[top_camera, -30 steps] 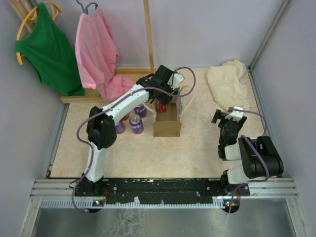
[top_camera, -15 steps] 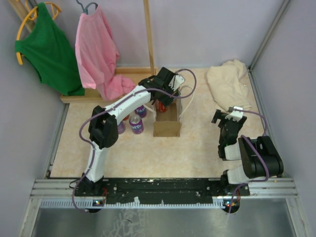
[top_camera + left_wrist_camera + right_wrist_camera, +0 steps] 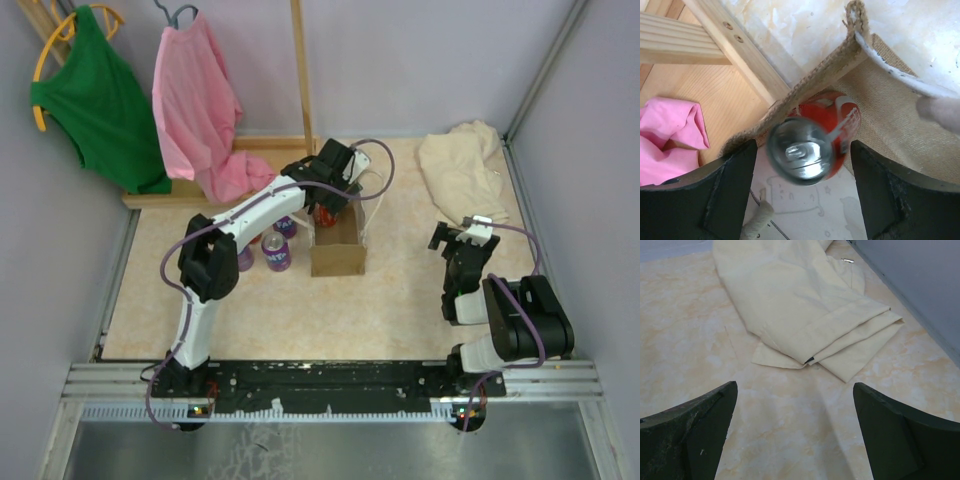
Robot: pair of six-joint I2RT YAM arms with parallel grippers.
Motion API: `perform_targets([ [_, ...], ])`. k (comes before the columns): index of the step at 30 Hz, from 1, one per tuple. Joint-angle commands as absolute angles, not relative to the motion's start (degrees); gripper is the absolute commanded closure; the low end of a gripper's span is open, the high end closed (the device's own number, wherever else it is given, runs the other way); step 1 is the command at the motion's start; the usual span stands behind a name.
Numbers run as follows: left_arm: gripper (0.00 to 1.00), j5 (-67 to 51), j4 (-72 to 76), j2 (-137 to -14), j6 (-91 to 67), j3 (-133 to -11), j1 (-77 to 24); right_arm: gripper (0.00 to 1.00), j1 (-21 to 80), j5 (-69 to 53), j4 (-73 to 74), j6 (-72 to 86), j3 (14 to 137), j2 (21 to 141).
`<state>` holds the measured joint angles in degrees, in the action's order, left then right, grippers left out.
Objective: Take the beverage out of the canvas bag
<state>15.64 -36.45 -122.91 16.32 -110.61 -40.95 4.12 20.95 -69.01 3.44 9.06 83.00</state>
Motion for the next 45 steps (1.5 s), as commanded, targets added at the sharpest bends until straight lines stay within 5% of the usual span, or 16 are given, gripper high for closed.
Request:
perform_targets([
  [1,0.18,19.8,-36.0,-120.3,15.7,-109.9,-40.8,0.01,4.6,22.0,-71.5,2.8,9.8,83.2],
  [45,0.23,14.4,-36.3,-124.8,12.5,-105.8,-41.4,0.01,4.6,22.0,-71.5,2.8,9.7,83.2],
])
